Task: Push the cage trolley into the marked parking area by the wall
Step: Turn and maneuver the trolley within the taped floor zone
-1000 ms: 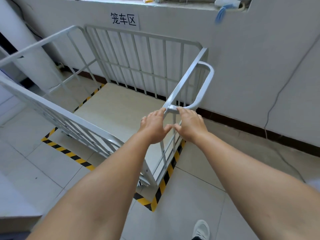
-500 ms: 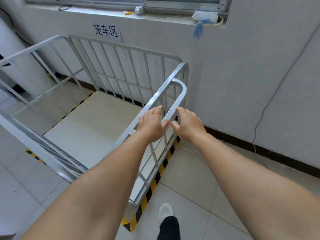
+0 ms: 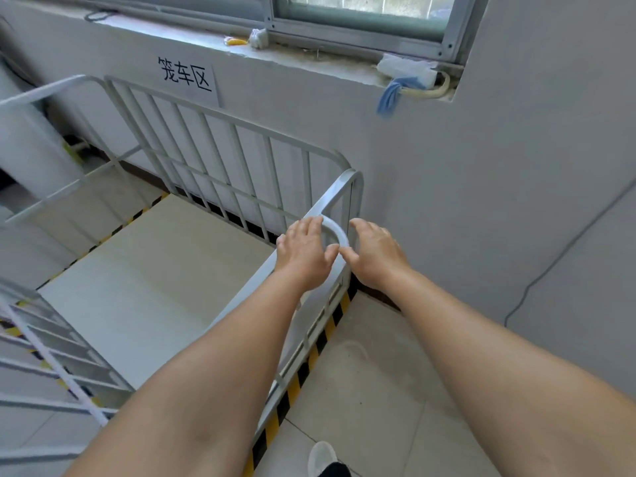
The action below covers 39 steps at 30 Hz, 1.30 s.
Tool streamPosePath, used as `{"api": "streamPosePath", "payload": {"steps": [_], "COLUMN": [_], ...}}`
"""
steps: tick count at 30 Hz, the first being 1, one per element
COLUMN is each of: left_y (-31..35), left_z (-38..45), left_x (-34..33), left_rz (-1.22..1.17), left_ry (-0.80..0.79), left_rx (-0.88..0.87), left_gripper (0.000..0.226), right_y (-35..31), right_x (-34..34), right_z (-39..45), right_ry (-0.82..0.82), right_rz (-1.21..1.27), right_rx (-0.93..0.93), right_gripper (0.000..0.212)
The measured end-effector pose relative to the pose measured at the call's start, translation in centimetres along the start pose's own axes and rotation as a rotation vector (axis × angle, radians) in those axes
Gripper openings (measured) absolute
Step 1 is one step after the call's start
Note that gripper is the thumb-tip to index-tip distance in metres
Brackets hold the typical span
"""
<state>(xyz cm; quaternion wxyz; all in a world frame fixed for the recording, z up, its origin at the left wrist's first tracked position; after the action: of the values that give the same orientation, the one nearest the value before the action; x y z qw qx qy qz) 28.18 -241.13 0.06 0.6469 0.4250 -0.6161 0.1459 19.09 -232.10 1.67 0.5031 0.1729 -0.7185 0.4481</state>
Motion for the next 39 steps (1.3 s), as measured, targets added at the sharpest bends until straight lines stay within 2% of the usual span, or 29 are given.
{"api": "streamPosePath", "payload": {"steps": [5, 11, 18, 21, 24, 26, 32, 39], "left_y": [0.9, 2.7, 5.2, 5.2, 4.1, 3.6, 2.8, 2.1], "left_z": [3.8, 8.7, 14.4, 15.6, 15.8, 15.7, 15.6, 14.0], "left_x": [-0.9, -2.5, -4.5, -4.7, -4.5, -4.5, -5.0, -5.1], "left_rz": [0.006, 0.035, 0.137, 0.24, 0.249, 0.287, 0.312, 0.325], "left_ry": [-0.046, -0.04, -0.052, -0.04, 0.037, 0.062, 0.078, 0.073], "left_rx": [0.077, 0.188, 0.473, 0.547, 0.551, 0.517, 0.466, 0.455], "left_gripper": [0.066, 0.069, 0.096, 0.083, 0.046, 0.034, 0.035, 0.036], "right_y": [2.3, 4.4, 6.2, 6.1, 5.7, 5.2, 4.3, 3.6], "right_x": [0.9, 1.8, 1.8, 1.5, 0.6, -0.2, -0.8, -0.8], "right_z": [5.4, 13.1, 21.2, 23.3, 24.6, 25.1, 25.9, 24.8], "right_ry": [-0.057, -0.099, -0.232, -0.316, -0.361, -0.394, -0.475, -0.495], "right_rz": [-0.007, -0.016, -0.124, -0.257, -0.34, -0.362, -0.33, -0.343], "right_rx": [0.002, 0.088, 0.293, 0.459, 0.591, 0.629, 0.625, 0.66], "right_gripper": [0.057, 0.055, 0.059, 0.061, 0.059, 0.054, 0.039, 0.034]}}
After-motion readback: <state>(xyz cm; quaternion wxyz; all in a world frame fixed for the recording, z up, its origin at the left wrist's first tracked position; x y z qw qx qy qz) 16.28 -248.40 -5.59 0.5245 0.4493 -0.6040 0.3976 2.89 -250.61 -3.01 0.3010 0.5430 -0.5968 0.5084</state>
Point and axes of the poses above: each hand's wrist, its own z-axis towards the middle knuckle, its own x-axis out of the back of the hand, y = z × x, the point moved 4 cm from there along z, towards the middle knuckle, and after that the axes turned 2 degrees about x, right-handed, at the moved point
